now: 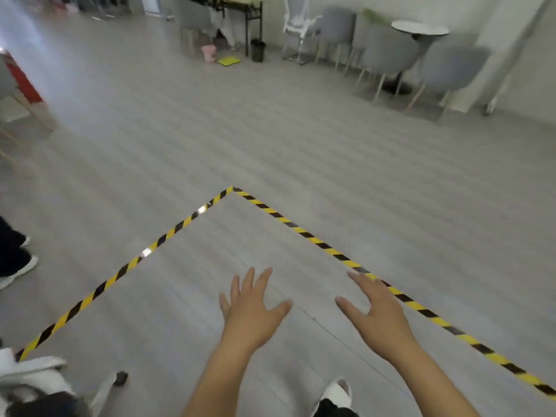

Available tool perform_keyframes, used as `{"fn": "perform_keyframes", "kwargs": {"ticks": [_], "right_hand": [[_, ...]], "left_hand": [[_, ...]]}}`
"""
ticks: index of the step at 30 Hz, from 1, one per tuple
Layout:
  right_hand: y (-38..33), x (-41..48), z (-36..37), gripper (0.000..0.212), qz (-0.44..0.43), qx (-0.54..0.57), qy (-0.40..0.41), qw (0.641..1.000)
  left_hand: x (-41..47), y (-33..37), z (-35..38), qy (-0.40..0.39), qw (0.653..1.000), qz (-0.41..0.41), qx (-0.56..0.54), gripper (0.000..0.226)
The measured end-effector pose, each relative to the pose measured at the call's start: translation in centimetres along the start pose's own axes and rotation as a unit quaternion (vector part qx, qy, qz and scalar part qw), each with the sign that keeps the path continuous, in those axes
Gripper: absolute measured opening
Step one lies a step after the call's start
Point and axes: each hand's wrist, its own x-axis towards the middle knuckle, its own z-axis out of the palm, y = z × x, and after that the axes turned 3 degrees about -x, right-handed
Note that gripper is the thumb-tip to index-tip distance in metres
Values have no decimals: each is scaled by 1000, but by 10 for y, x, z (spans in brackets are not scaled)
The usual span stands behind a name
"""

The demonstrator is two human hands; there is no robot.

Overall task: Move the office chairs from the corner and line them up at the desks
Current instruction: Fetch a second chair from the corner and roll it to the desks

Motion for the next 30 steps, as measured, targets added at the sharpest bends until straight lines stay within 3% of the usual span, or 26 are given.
{"fn": "perform_keyframes", "kwargs": {"ticks": [5,9,15,22,30], "right_hand": [[72,8,-55,62,86,39,69,993],[126,35,-98,62,111,89,117,983],[211,62,-168,60,160,121,186,962],[301,78,-218,61,259,147,250,921],[413,137,-315,62,391,82,302,866]], "left_hand": [[35,94,50,-91,991,95,37,74],[65,179,87,-102,977,184,44,70],[104,290,155,-135,957,254,37,68],[152,402,253,-213,918,321,88,67],[236,570,386,-315,849,392,164,76]]}}
